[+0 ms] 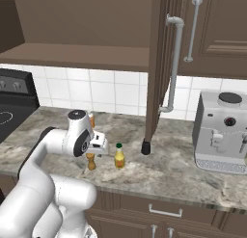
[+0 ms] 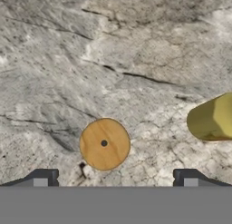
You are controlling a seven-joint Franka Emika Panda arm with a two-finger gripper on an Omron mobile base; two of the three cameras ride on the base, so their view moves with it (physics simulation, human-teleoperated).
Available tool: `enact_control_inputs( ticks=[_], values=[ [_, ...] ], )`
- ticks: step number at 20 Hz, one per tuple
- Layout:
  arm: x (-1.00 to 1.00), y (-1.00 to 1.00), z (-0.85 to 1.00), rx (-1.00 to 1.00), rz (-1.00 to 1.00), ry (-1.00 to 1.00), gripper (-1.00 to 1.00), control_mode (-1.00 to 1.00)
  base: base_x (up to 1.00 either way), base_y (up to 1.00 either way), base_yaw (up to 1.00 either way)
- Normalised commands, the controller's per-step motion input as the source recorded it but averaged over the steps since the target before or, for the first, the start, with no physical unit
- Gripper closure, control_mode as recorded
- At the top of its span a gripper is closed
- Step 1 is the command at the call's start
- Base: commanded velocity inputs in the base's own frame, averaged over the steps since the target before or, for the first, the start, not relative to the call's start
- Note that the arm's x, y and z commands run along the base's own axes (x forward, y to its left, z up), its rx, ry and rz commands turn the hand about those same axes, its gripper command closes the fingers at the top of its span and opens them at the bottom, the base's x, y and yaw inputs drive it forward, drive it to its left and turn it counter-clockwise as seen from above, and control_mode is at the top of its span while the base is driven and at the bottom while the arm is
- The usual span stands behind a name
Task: There are various items on the counter. Only move the condiments/shakers into the cabinet.
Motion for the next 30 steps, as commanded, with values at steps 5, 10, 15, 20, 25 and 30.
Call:
enact_control_inputs(
  ticks=[5, 10, 15, 20, 25, 30],
  values=[
    [0.00, 0.00, -0.07, 0.02, 0.00, -0.01, -1.00, -1.00, 0.00, 0.00, 0.00],
    [0.03, 0.02, -0.10, 0.02, 0.00, -0.01, -1.00, -1.00, 0.00, 0.00, 0.00],
    [0.04, 0.02, -0.12, 0.00, 0.00, 0.00, -1.00, -1.00, 0.00, 0.00, 0.00],
    [0.08, 0.00, -0.15, 0.00, 0.00, 0.00, -1.00, -1.00, 0.00, 0.00, 0.00],
    [0.03, 0.10, -0.15, 0.00, 0.00, 0.00, -1.00, -1.00, 0.00, 0.00, 0.00],
    [0.00, 0.21, -0.20, 0.00, 0.00, 0.00, -1.00, -1.00, 0.00, 0.00, 0.00]
  ],
)
